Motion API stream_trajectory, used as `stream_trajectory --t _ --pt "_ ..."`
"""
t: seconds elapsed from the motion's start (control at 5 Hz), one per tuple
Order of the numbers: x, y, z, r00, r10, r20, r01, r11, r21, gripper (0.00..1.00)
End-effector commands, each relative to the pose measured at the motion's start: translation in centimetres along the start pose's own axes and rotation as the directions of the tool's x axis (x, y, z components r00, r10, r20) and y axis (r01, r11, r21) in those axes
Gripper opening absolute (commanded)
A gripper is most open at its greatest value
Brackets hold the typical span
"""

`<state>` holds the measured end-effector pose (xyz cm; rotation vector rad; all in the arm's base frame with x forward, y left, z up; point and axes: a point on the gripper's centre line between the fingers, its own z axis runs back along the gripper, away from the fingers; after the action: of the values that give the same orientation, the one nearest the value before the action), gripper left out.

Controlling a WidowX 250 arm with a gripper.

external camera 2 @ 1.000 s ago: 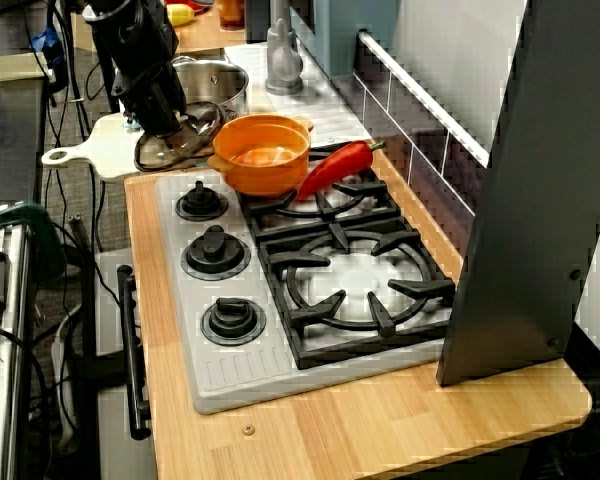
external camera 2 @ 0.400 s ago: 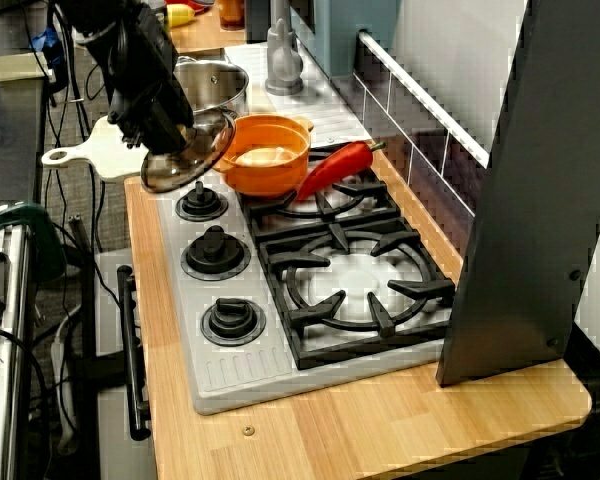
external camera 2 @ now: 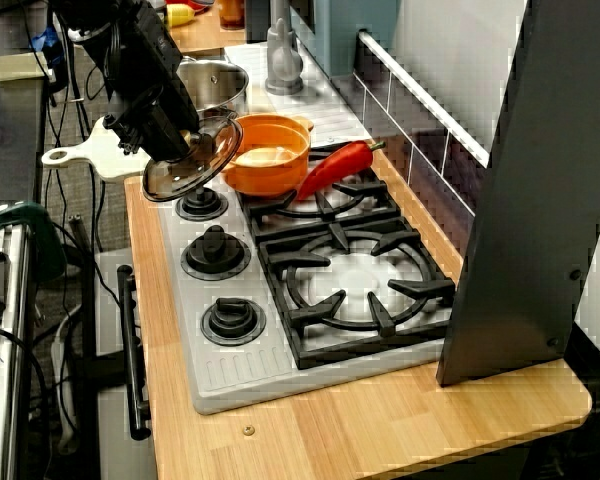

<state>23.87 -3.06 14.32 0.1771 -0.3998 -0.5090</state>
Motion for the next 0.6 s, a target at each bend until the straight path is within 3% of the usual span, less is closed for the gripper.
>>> stream_trajectory --t 0.0,0.2,0.4 --pt "2.5 -0.2 1.1 0.997 0.019 0.076 -0.026 0.995 0.093 0.00" --pt "3.9 -1.0 0.5 0.996 0.010 0.084 -0.024 0.986 0.167 0.00" --pt "4.8 -1.4 -0.3 0.997 0.005 0.080 -0.018 0.985 0.174 0.00"
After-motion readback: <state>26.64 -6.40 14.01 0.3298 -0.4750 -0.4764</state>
